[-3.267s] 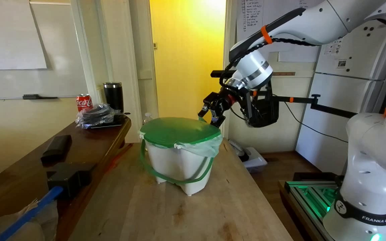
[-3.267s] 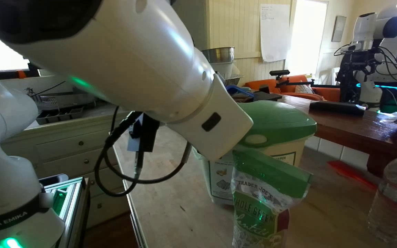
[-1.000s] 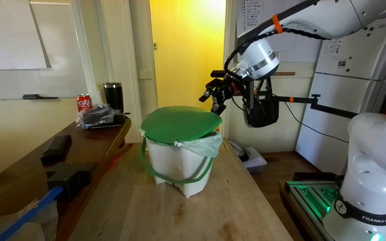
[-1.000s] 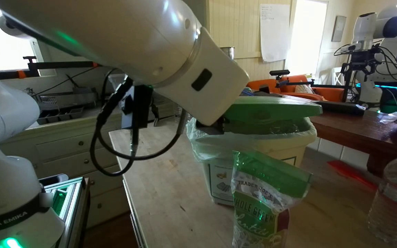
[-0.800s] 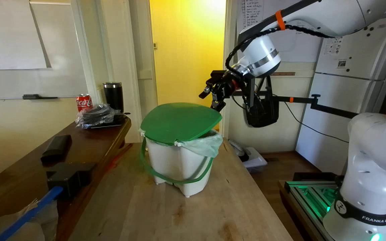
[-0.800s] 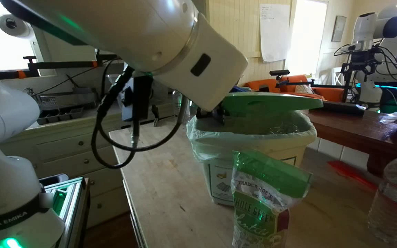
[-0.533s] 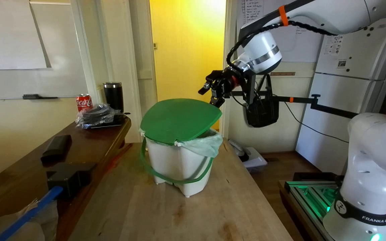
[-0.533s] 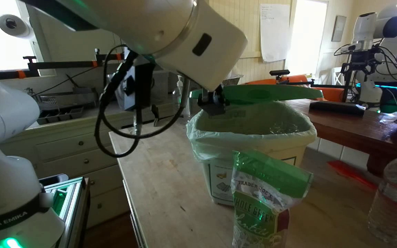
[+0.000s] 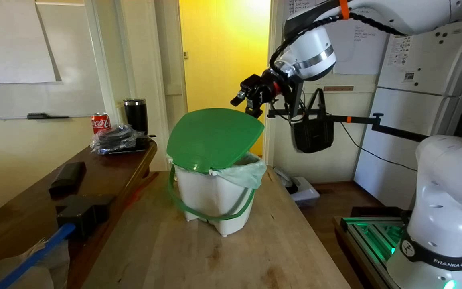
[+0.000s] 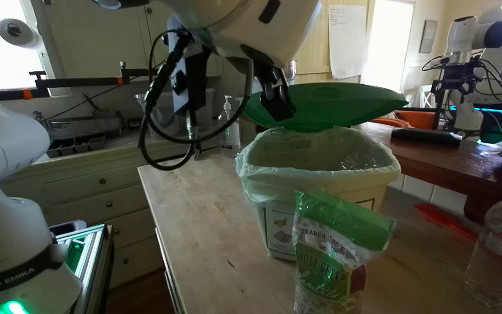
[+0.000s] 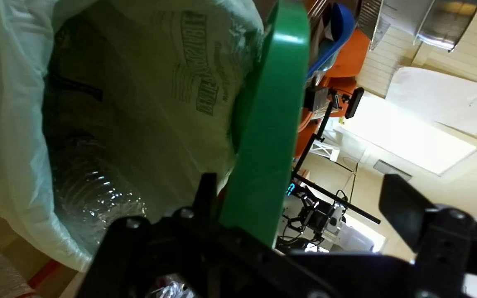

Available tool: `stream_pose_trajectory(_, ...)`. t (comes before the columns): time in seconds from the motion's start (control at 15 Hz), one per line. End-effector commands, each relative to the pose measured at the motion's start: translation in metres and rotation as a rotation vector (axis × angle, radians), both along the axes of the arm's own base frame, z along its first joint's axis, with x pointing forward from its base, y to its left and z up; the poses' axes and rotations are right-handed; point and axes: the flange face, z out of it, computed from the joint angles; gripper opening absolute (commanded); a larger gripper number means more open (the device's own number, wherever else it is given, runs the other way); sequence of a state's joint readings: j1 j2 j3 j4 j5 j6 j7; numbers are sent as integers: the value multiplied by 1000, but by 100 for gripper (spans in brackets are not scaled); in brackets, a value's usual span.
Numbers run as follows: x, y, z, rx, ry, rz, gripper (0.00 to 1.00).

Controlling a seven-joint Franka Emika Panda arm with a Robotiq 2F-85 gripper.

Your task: Open the bin, throw the green pack inside, then close the bin

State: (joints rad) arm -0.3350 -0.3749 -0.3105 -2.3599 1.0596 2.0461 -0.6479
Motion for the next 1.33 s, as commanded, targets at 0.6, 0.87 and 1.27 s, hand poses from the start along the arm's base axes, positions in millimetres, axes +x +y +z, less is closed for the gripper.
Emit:
stream_pose_trajectory(0.6, 30, 30, 25, -80, -42, 63, 100)
stream_pose_trajectory(0.87, 37, 39, 32, -96, -56, 89, 100)
stream_pose_trajectory(1.27, 47, 49, 39, -128, -80, 118, 100)
